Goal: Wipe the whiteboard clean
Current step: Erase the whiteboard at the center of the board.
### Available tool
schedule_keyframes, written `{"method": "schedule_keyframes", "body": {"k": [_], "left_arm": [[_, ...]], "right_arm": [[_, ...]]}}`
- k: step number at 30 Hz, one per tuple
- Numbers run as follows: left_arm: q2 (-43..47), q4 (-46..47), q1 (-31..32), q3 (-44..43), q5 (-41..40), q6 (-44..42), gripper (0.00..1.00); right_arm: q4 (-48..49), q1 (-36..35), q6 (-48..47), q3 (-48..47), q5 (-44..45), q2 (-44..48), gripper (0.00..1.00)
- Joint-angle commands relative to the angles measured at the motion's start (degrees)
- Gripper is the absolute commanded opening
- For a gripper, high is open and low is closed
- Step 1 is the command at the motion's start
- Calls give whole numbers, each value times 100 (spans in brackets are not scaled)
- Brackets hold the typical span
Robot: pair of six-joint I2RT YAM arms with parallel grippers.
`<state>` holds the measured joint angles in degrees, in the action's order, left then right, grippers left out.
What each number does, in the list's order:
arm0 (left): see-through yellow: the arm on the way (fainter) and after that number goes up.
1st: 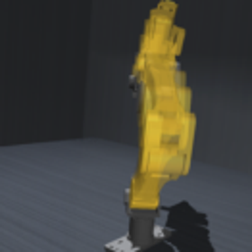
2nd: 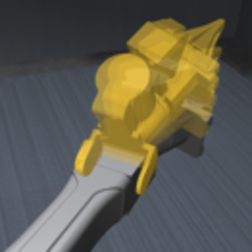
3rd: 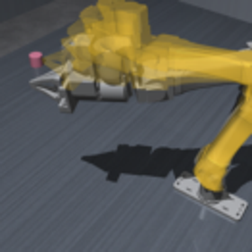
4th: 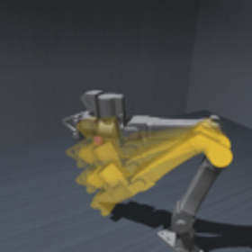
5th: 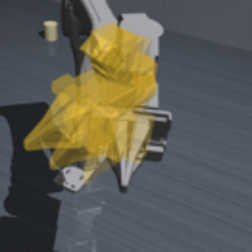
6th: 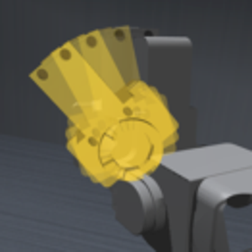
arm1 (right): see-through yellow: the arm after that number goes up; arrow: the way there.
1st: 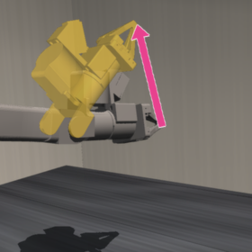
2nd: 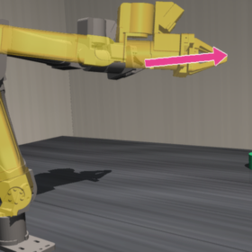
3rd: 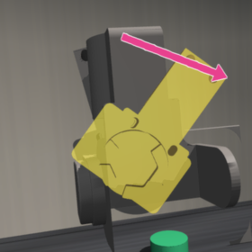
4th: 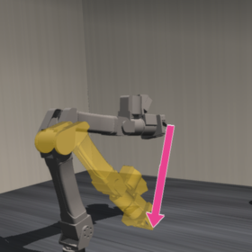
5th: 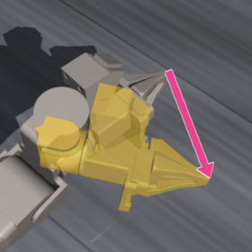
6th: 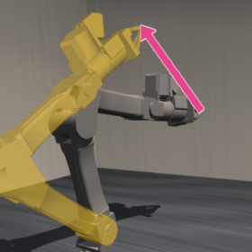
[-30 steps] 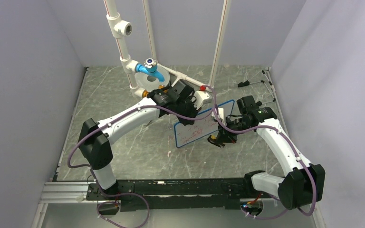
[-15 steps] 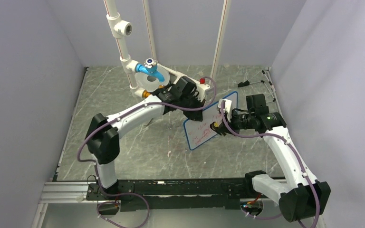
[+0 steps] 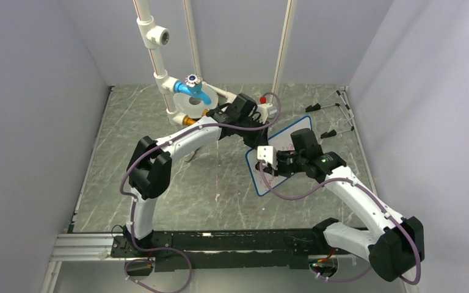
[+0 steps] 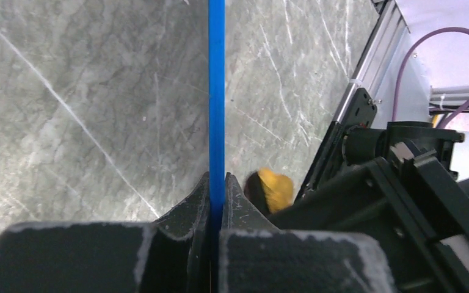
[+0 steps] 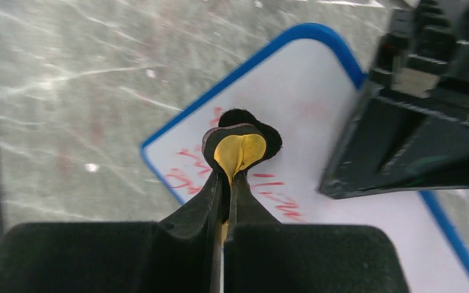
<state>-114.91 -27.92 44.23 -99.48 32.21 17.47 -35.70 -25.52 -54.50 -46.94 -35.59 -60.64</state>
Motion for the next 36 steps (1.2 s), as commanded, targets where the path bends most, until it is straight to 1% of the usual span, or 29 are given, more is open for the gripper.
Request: {"method": "schedule_keyframes", "body": {"k": [1, 3, 7, 9, 12, 17, 24, 27, 30, 31, 33, 36], "left_arm": [[-35, 573, -124, -205, 700, 291, 0], [-59, 681, -176, -108, 830, 325, 0], [-49, 963, -237, 112, 986, 422, 0], [-91, 988, -269, 126, 1076, 437, 0], [-126, 1045, -312, 179, 1171, 467, 0], [-98, 1035, -330, 307, 1257, 399, 0], [11, 1047, -325, 424, 1297, 370, 0], [58, 1007, -280, 389, 1254, 365, 0], [119, 969, -200, 340, 1165, 358, 0], [132, 935, -164, 315, 1117, 350, 0], [168, 866, -122, 281, 1005, 311, 0], [281, 924, -90, 378, 881, 367, 0]], "right_arm": [[1412, -122, -78, 54, 961, -155, 0], [1434, -281, -132, 67, 972, -218, 0], [875, -825, -677, 296, 979, -300, 0], [655, -1125, -902, 422, 1183, -376, 0], [689, -1350, -826, 550, 1553, -516, 0], [1114, -1303, -189, 387, 2103, -585, 0], [1473, -863, 519, -48, 2285, -301, 0], [1224, -888, 396, -105, 2008, -338, 0], [544, -979, -173, -9, 1281, -321, 0], [330, -1053, -371, 31, 1162, -318, 0], [114, -1111, -567, 132, 1155, -266, 0], [206, -1099, -444, 287, 1398, -141, 0]]}}
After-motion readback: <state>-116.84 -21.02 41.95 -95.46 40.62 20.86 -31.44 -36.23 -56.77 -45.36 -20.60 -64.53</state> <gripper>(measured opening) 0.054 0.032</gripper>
